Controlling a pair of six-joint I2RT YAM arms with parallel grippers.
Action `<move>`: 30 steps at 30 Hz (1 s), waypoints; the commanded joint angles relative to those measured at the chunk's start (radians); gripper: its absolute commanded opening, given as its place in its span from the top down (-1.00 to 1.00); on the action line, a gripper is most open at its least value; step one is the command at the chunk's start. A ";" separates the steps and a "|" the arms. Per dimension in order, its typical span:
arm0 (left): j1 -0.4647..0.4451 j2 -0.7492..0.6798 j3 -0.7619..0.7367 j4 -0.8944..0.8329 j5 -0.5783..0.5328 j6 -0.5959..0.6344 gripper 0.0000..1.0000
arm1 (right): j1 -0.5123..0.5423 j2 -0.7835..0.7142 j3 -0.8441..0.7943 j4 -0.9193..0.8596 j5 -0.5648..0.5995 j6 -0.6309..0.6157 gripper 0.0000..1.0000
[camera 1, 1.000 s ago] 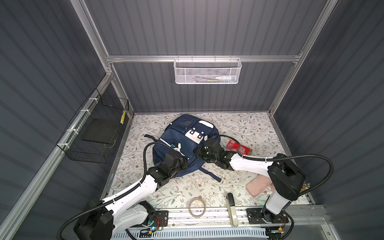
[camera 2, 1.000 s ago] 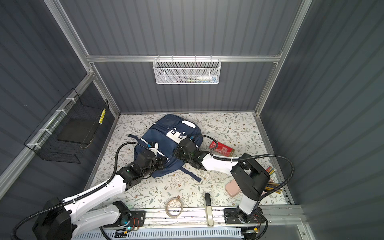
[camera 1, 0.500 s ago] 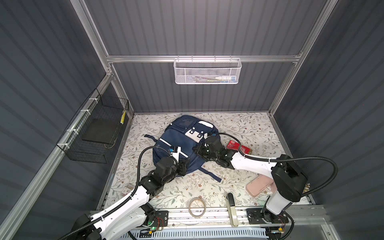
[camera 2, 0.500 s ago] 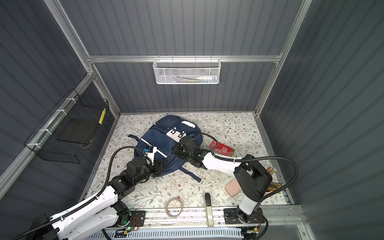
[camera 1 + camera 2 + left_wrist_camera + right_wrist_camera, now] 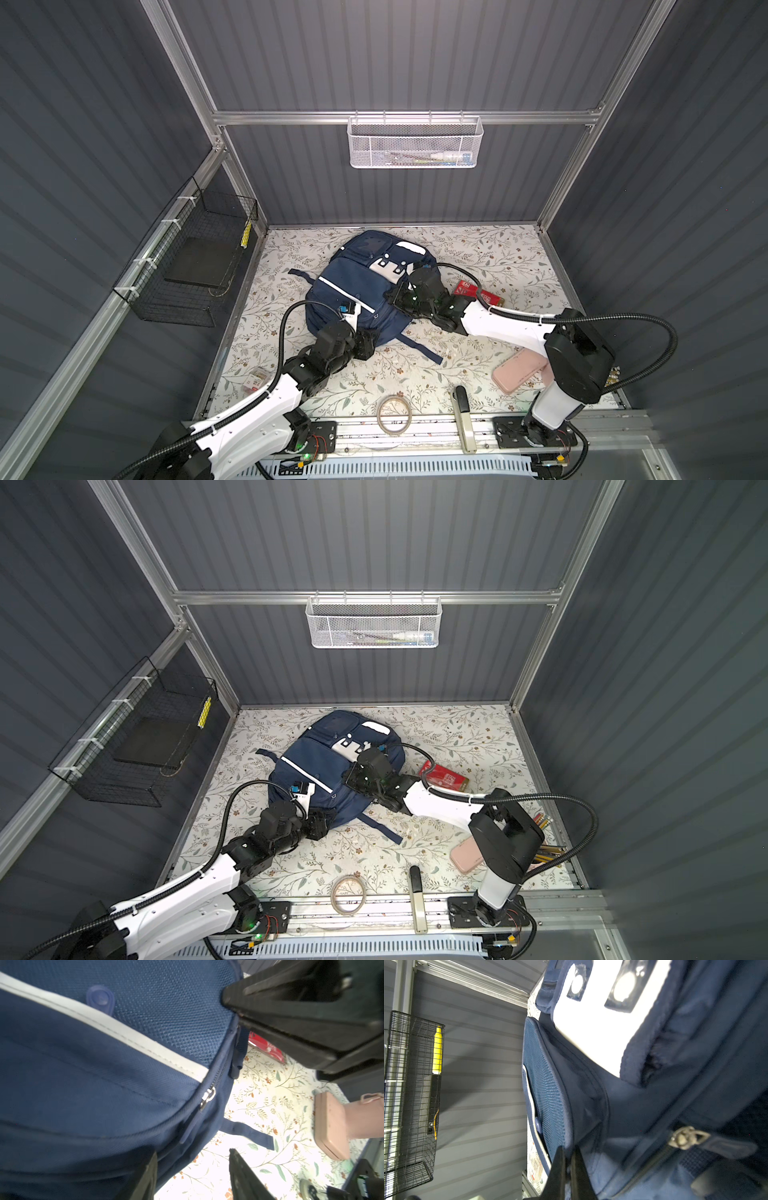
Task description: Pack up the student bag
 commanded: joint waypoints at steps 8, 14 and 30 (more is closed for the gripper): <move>0.003 0.127 0.098 0.119 0.004 0.026 0.09 | 0.043 0.019 0.036 0.066 -0.055 0.005 1.00; 0.003 0.162 0.126 0.056 -0.106 -0.017 0.44 | 0.048 0.020 0.040 0.061 -0.053 0.003 1.00; 0.054 0.101 0.134 -0.191 -0.097 -0.055 1.00 | -0.063 -0.060 -0.035 -0.017 -0.087 -0.057 1.00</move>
